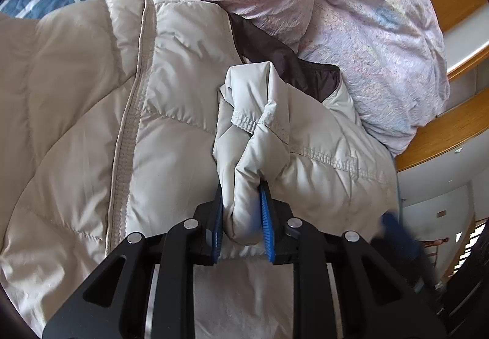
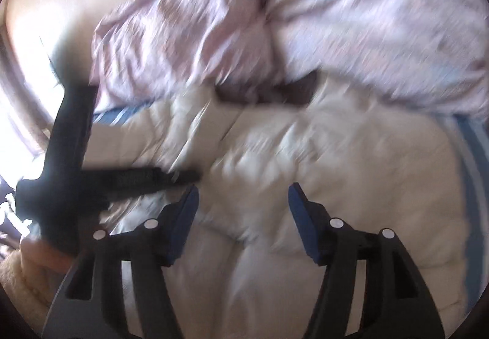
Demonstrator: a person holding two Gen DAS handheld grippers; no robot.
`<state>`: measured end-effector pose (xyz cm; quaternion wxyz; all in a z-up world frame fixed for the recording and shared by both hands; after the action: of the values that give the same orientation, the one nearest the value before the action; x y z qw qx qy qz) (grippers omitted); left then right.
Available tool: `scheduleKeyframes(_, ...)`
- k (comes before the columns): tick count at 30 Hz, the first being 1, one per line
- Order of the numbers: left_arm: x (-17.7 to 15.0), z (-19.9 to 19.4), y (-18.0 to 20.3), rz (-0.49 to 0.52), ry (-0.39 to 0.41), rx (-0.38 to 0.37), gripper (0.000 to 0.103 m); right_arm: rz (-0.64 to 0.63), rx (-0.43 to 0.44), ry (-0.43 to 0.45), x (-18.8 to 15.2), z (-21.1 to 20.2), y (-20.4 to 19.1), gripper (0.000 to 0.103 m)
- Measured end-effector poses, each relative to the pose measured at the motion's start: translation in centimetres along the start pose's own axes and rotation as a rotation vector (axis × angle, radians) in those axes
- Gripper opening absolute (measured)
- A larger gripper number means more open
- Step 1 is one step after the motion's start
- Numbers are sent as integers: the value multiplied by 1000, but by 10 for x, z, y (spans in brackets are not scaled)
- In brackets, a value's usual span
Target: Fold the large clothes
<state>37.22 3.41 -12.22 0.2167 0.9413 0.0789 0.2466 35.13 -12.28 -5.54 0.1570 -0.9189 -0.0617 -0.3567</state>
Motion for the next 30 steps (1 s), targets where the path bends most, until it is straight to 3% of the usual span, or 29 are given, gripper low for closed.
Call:
scheduleKeyframes(2,-1,-2,2,11,8,24,23,13,-42,-17,5,11,6,42)
scheduleKeyframes(7,-7,-6,-5,-22,22,40,28,5,-136,-77,3,46,9,39)
scheduleKeyframes(10,-9,-8,-4,-13,29,48,30,-40,-197,-172,-13,75,12,41)
scheduleKeyframes(13,-8,-17,-1,-3,43,52,36,-102,-236,-154,-21,83,12,41)
scheduleKeyframes(15,-4,-28,2,11,78,60,48,-117,-241,-152,-22,84,11,41)
scheduleKeyframes(19,9,-41,14,86,143,140,62,-18,-158,-125,-8,67,11,40)
scheduleKeyframes(24,20,-23,2,94,119,274,63,8,-276,-10,3,46,28,40)
scheduleKeyframes(28,18,-9,-7,93,95,327,65,141,-382,45,13,33,74,41)
scheduleKeyframes(30,18,-6,-9,102,94,365,65,206,-440,19,15,39,104,41)
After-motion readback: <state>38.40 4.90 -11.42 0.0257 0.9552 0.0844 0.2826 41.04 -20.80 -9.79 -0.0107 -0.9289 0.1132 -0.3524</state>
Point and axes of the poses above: each gripper's, at about its wrist camera, not at the fingertips, and z roughly the way its jaws point, y to its right, x to its top, the point moved 6 cm from there along z, roughly the way its jaws point, and after that the axes turned 8 degrees about z, right-handed, at the moved point
